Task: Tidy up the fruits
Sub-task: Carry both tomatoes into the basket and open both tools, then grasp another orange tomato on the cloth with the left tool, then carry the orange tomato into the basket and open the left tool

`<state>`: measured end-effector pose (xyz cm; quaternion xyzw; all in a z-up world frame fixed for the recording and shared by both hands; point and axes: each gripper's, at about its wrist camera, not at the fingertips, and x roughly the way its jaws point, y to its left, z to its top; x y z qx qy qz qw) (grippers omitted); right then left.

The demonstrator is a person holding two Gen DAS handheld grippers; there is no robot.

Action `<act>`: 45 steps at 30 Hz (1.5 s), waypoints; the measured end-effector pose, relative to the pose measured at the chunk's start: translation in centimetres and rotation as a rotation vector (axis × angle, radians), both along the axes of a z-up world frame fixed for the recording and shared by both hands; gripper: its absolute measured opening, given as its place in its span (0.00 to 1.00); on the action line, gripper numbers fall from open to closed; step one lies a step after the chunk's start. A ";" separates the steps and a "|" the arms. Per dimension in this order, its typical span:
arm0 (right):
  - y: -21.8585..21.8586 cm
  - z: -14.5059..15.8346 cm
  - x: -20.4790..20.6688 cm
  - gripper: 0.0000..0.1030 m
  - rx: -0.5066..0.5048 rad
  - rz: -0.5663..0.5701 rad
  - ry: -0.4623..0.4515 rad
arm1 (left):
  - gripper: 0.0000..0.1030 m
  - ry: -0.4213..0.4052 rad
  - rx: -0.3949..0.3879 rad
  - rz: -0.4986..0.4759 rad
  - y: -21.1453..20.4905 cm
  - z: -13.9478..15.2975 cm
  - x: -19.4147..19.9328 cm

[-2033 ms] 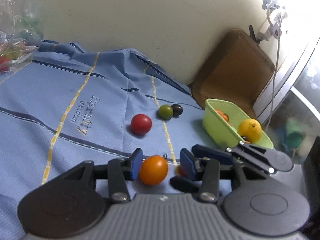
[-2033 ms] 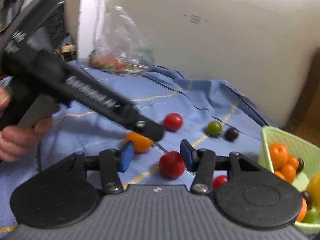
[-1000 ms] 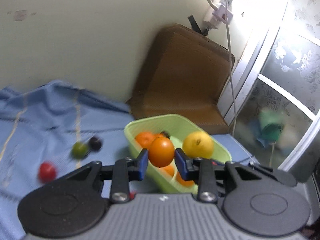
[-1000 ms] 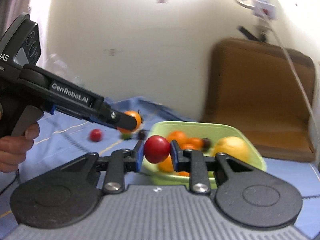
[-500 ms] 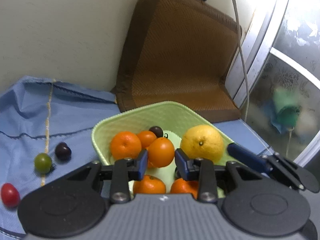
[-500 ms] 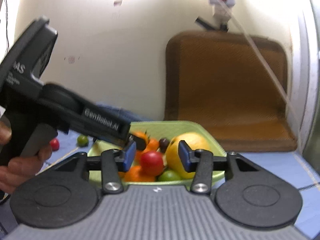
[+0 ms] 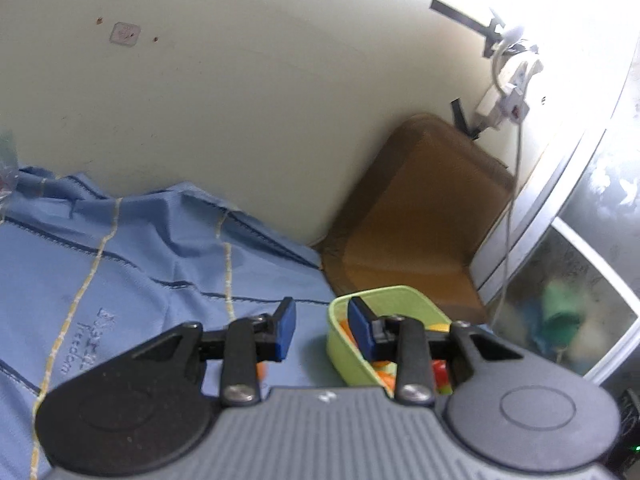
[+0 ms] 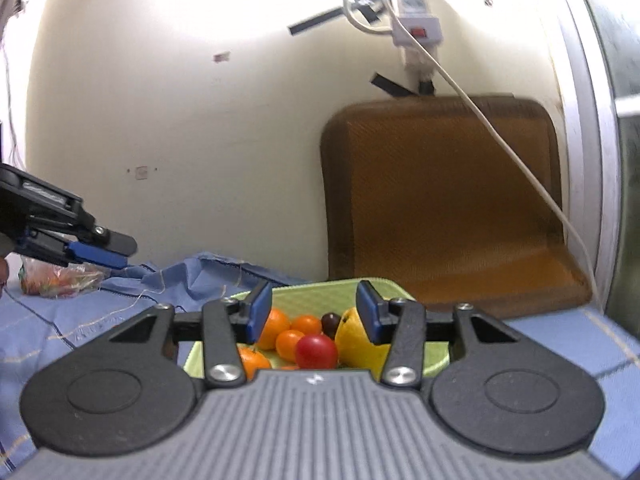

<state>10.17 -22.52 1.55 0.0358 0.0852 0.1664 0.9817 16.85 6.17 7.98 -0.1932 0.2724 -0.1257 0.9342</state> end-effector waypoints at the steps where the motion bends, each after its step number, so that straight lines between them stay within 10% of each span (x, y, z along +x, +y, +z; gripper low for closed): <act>1: 0.1 0.1 -0.2 0.48 0.007 0.001 0.008 | 0.28 -0.008 0.004 -0.006 -0.3 0.1 0.0; 12: 2.2 -0.7 -2.0 0.48 -0.059 0.099 -0.014 | 0.35 0.112 0.236 0.131 -0.8 -5.1 1.4; 26: 2.0 -0.8 -1.6 0.48 -0.060 0.101 0.009 | 0.36 0.115 0.595 0.012 -4.6 -8.0 2.8; 33: 2.0 -0.8 -1.5 0.48 -0.057 0.104 0.014 | 0.30 0.110 0.542 0.027 -3.9 -7.7 2.8; 39: 2.0 -0.8 -1.8 0.48 -0.061 0.091 -0.005 | 0.30 0.010 0.320 -0.056 -4.9 -3.8 2.1; 45: 1.4 -0.8 -1.8 0.48 -0.045 0.044 -0.019 | 0.31 -0.026 0.353 -0.160 -10.4 -3.5 4.2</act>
